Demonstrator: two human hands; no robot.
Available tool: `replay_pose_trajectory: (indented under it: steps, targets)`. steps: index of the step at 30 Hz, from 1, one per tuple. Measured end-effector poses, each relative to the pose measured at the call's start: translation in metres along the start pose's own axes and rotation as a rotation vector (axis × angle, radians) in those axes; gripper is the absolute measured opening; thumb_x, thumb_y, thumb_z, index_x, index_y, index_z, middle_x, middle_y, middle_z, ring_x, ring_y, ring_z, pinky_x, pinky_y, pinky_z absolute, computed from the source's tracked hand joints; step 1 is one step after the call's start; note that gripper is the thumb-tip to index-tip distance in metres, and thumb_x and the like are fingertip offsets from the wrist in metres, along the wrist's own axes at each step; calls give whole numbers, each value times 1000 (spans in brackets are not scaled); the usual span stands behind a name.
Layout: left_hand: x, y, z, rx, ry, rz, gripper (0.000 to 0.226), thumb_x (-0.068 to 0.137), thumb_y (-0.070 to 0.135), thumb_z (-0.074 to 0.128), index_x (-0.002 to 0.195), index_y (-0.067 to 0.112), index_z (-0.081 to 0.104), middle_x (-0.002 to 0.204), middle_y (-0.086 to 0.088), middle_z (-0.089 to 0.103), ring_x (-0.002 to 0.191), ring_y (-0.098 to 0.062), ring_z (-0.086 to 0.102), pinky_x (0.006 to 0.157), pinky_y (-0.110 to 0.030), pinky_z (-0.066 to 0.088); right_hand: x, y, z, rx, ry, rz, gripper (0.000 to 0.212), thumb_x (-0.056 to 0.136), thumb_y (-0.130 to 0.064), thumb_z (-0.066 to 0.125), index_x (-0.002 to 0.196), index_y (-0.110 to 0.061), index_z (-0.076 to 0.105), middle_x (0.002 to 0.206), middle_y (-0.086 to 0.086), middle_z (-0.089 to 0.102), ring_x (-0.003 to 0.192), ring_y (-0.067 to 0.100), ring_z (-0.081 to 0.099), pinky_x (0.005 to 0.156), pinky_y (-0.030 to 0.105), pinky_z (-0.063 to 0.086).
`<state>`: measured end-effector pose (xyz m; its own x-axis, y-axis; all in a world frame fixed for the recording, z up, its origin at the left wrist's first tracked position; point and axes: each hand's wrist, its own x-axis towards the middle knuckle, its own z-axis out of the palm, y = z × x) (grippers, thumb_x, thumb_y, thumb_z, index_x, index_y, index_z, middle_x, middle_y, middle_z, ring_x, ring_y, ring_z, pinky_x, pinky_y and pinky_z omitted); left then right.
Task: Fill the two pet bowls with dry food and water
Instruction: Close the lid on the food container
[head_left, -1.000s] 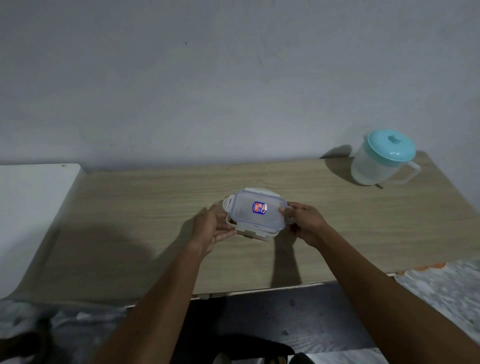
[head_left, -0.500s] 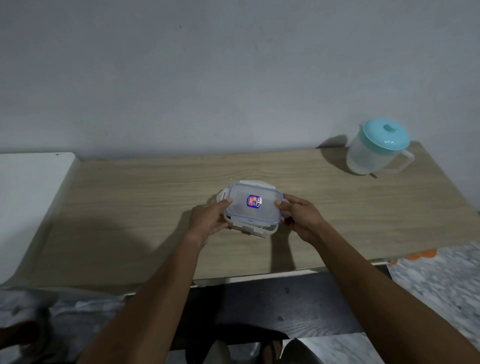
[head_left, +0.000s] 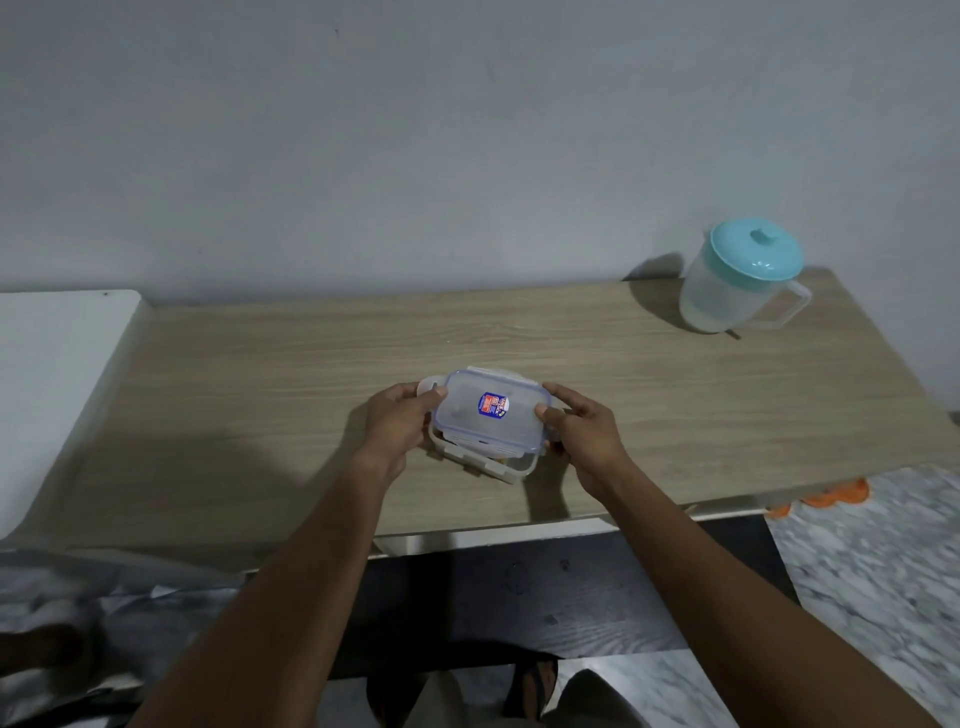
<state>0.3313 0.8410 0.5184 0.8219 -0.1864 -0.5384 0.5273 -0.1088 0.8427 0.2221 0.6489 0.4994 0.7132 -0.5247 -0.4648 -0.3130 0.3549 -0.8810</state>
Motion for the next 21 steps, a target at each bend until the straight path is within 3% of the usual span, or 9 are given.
replay_pose_trajectory:
  steps: [3, 8, 11, 13, 17, 21]
  targets:
    - [-4, 2, 1, -19, 2, 2, 16, 85, 14, 75, 99, 7, 69, 98, -17, 71, 78, -25, 65, 72, -34, 54, 2, -2, 3, 42, 38, -30, 37, 93, -2, 69, 129, -9, 66, 97, 16, 65, 67, 19, 62, 46, 21, 49]
    - [-14, 12, 4, -31, 68, 85, 5, 89, 23, 70, 88, 18, 71, 88, -4, 71, 77, -15, 63, 72, -28, 52, 1, -18, 7, 67, -17, -92, 36, 95, -4, 67, 130, -11, 66, 109, 10, 69, 84, 21, 67, 54, 21, 53]
    - [-13, 7, -4, 38, 106, 108, 23, 78, 33, 80, 77, 11, 73, 80, -7, 71, 72, -21, 62, 73, -32, 50, -13, -11, 3, 42, -42, -123, 37, 92, -2, 69, 128, -12, 68, 101, 15, 66, 75, 19, 65, 53, 22, 52]
    - [-12, -1, -9, 113, 127, 96, 26, 74, 29, 83, 72, 6, 71, 74, -10, 68, 68, -19, 56, 67, -32, 46, -24, 6, 0, 16, -21, -136, 38, 91, 0, 71, 127, -11, 69, 93, 14, 61, 65, 15, 61, 49, 22, 51]
    - [-15, -7, -8, 255, 111, 103, 21, 75, 23, 83, 86, 6, 76, 85, -10, 77, 73, -20, 65, 71, -32, 55, -33, 33, 1, 4, 59, -140, 34, 88, -4, 74, 115, -25, 72, 79, 7, 60, 60, 14, 60, 49, 24, 49]
    - [-11, 4, -5, 322, 87, 167, 28, 80, 16, 80, 105, 7, 72, 96, -7, 73, 84, -19, 67, 65, -20, 52, -30, 36, 6, -46, 117, -154, 29, 89, -15, 75, 107, -37, 71, 96, 11, 70, 85, 27, 69, 65, 36, 59]
